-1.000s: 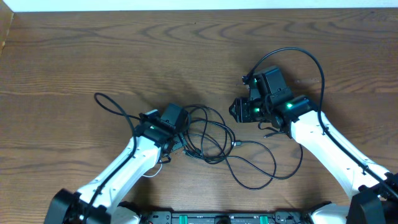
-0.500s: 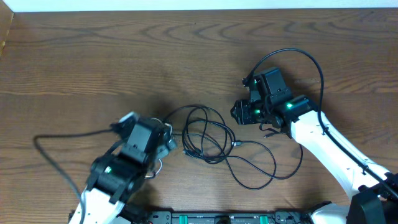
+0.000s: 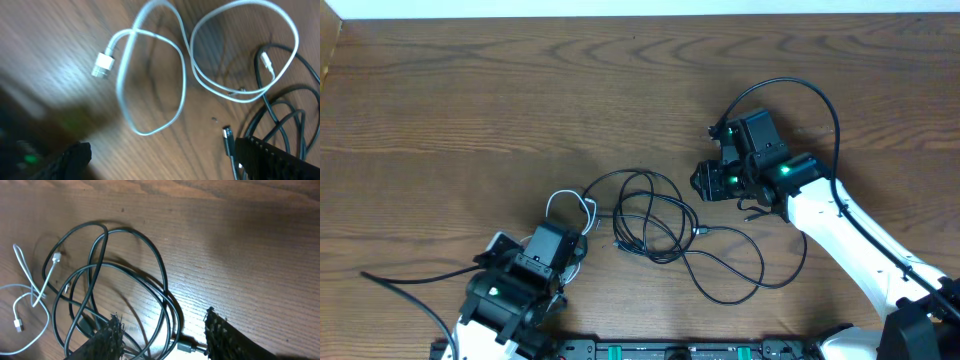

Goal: Untangle cables

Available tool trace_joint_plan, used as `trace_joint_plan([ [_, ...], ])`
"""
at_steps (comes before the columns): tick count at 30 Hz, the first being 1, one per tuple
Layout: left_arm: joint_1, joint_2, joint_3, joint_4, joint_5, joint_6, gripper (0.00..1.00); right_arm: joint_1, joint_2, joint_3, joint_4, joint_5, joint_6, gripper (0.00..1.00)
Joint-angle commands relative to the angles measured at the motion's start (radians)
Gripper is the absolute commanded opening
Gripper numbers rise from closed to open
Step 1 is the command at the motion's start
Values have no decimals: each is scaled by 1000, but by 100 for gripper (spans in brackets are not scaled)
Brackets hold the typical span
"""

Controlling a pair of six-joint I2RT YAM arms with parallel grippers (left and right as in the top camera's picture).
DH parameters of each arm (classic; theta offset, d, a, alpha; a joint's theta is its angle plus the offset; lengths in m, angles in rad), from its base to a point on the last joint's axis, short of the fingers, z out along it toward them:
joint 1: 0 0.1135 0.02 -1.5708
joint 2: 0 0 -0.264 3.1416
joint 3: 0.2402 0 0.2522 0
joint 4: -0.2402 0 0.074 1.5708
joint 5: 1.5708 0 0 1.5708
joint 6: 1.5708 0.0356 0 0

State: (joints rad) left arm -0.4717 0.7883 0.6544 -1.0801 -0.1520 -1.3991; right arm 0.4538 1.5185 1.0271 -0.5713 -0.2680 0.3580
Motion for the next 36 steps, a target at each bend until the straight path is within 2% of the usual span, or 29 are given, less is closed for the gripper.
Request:
trace_joint_plan([
  [1,-7,1,-57,69,63,-34,98,6,-6,1,0,8,-26,51],
  [5,-24,3,-123,146,36,-17,98,6,-5,1,0,8,-26,52],
  [9,-24,28,-164,230,-49,95,98,6,0,1,0,8,-26,53],
  [14,-24,101,-169,460,-46,452,98,6,2,1,2,8,-26,54],
  [18,-24,189,-169,601,-43,620,98,6,6,1,2,8,-26,55],
  [24,-24,357,-169,657,-43,654,98,6,6,-2,2,8,-26,57],
  [29,-24,476,-169,716,-43,727,98,6,6,-2,3,8,-26,59],
  [36,-24,518,-169,791,-45,787,99,6,6,-2,6,31,-26,60],
])
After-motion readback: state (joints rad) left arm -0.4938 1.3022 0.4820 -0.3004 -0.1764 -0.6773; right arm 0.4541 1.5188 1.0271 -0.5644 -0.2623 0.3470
